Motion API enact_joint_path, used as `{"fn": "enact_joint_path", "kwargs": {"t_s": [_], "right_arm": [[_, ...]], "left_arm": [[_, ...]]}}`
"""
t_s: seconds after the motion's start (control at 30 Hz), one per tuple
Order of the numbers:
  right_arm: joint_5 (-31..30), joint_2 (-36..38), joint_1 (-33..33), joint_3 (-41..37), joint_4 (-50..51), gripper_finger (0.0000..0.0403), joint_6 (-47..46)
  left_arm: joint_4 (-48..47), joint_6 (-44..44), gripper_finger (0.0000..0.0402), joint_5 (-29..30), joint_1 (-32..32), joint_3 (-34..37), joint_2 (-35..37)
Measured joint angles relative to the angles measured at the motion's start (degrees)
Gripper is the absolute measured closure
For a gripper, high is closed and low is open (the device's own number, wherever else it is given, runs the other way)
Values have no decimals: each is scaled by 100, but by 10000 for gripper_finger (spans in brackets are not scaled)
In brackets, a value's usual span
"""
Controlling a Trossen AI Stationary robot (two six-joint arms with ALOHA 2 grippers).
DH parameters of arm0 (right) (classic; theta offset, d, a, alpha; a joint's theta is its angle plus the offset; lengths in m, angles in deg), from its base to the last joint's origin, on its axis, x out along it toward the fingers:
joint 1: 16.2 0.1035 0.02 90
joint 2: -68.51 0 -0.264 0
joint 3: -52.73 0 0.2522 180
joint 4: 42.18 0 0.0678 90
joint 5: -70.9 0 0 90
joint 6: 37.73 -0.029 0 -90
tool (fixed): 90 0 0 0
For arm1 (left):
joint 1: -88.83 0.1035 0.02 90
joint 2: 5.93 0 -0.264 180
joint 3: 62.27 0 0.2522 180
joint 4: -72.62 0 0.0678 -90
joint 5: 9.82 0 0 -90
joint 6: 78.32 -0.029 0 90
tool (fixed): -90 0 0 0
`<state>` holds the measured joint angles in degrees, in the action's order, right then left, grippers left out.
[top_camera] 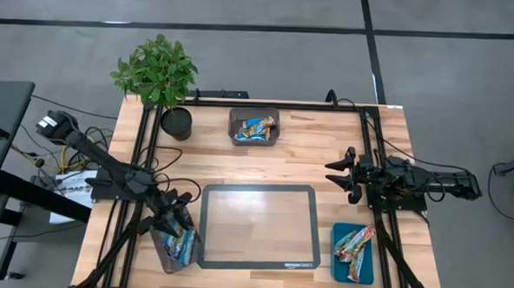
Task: Pick and place Granola Bars by type
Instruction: Return To Home Position
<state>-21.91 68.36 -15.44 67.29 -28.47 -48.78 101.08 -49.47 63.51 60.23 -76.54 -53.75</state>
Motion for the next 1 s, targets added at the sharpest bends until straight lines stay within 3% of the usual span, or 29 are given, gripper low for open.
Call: {"fn": "enact_joint_path", "kwargs": {"t_s": [0.33, 0.53, 1.0], "right_arm": [[-2, 0, 0, 0, 2, 226, 2], [-2, 0, 0, 0, 2, 226, 0], [-2, 0, 0, 0, 2, 226, 2]], "left_arm": [[-25, -571, 232, 20, 8, 4, 269], [-545, -682, 232, 44, 201, 9, 531], [-2572, -1193, 233, 203, 868, 9, 2544]]}}
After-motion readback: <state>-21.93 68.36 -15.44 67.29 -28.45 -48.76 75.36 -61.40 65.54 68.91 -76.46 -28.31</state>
